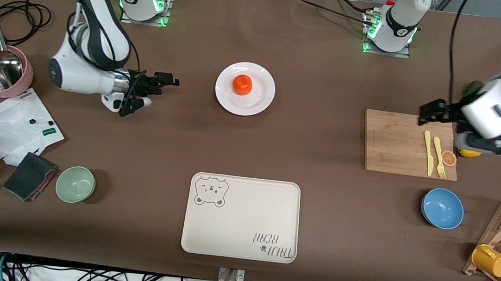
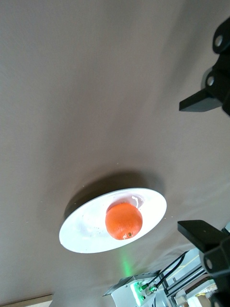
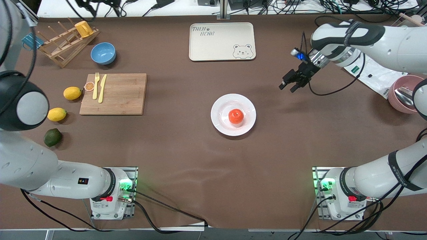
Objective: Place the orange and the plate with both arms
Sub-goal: 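Raise the left gripper away while the right gripper reaches the plate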
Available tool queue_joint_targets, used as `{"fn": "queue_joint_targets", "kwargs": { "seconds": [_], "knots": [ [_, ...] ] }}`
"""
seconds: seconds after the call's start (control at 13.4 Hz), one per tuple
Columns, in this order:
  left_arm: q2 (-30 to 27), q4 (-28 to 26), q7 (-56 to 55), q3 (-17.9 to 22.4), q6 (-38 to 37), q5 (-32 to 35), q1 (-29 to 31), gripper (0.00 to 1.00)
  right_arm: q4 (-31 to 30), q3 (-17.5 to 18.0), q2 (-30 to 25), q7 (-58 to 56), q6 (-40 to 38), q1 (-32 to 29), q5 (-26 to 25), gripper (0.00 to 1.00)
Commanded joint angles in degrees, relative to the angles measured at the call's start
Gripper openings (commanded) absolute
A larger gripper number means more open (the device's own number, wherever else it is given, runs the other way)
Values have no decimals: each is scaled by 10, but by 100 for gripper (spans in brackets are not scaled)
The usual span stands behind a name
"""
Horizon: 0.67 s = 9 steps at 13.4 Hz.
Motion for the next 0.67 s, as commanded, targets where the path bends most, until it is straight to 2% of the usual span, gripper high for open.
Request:
{"fn": "queue_joint_targets", "kwargs": {
  "seconds": [0.0, 0.22, 0.3, 0.45, 0.6],
  "knots": [
    [-107, -142, 12, -1, 72, -18, 34, 100, -33, 57, 4, -30, 73, -4, 62, 100],
    [-104, -125, 10, 0, 33, -14, 28, 100, -52, 117, 18, -44, 140, -4, 133, 100],
    [-103, -118, 7, 1, 17, -7, 14, 100, -53, 122, 28, -60, 155, -3, 148, 100],
    [-101, -117, 10, 35, 15, -5, -13, 100, -53, 124, 48, -99, 162, -3, 193, 100],
    [-101, -117, 10, 35, 15, -4, -13, 100, -52, 124, 58, -124, 159, -4, 225, 96]
  ]
}}
